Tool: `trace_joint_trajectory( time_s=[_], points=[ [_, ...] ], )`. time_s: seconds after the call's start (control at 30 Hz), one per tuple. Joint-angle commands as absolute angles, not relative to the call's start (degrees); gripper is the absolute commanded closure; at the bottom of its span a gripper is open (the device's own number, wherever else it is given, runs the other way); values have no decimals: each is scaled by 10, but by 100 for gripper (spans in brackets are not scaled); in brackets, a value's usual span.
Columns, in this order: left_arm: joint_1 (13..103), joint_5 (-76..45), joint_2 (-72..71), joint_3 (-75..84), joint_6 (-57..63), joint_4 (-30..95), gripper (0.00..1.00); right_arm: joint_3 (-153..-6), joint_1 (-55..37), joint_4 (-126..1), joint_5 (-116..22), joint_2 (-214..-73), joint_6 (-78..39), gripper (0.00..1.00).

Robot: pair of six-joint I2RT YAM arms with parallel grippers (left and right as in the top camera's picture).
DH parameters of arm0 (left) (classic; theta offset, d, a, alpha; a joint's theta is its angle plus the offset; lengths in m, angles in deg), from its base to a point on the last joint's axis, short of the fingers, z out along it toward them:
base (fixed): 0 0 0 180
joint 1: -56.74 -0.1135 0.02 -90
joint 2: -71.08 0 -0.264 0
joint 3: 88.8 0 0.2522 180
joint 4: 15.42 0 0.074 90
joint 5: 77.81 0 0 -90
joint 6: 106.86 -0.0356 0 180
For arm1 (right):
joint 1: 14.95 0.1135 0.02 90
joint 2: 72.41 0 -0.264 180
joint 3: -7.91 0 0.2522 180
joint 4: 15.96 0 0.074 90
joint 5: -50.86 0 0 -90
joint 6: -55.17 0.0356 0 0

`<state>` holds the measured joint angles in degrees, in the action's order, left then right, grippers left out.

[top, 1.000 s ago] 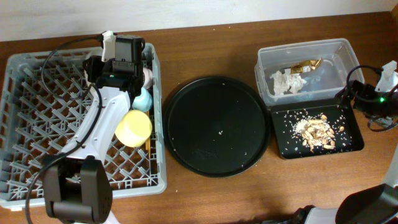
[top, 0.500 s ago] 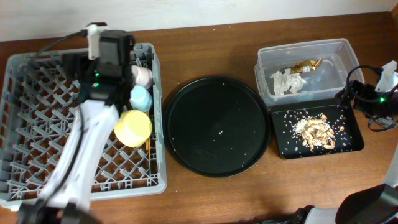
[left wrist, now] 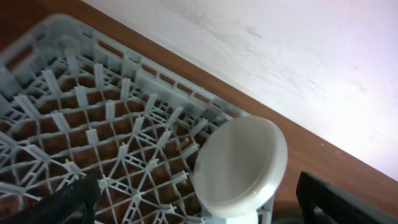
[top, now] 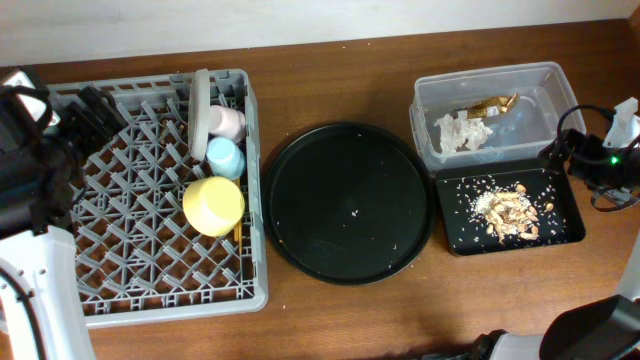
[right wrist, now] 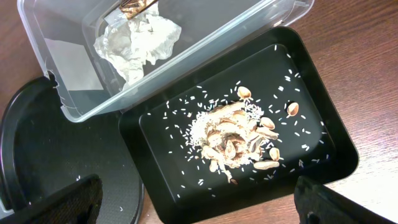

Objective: Sort waste into correct bins and load items into the dishwasher rack

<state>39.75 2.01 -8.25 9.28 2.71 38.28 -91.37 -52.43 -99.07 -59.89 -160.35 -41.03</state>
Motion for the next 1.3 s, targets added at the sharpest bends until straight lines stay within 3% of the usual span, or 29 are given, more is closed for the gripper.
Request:
trace_joint_trajectory(
  time_s=[0.0, 0.33, 0.53, 0.73, 0.83, 1.03, 1.27],
  points=[
    [397, -20, -86, 95, 35, 396, 1, -923, -525, -991, -594, -1603, -410, 1],
    [397, -20, -86, 95, 35, 416, 1, -923, -508, -991, -594, -1606, -409, 1],
    [397, -20, -86, 95, 35, 416, 1, -923, -328, -991, -594, -1547, -410, 1],
    [397, -20, -86, 95, 35, 416, 1, -923, -123, -991, -594, -1379, -410, 1],
    [397, -20, -86, 95, 35, 416, 1, -923, -112, -1003, -504, -1296, -442, 1],
    [397, -20, -86, 95, 35, 416, 1, -905, -112, -988, -461, -1118, -464, 1],
    [397, -20, -86, 94, 35, 416, 1, -745, -112, -805, -462, -900, -509, 1]
  ],
)
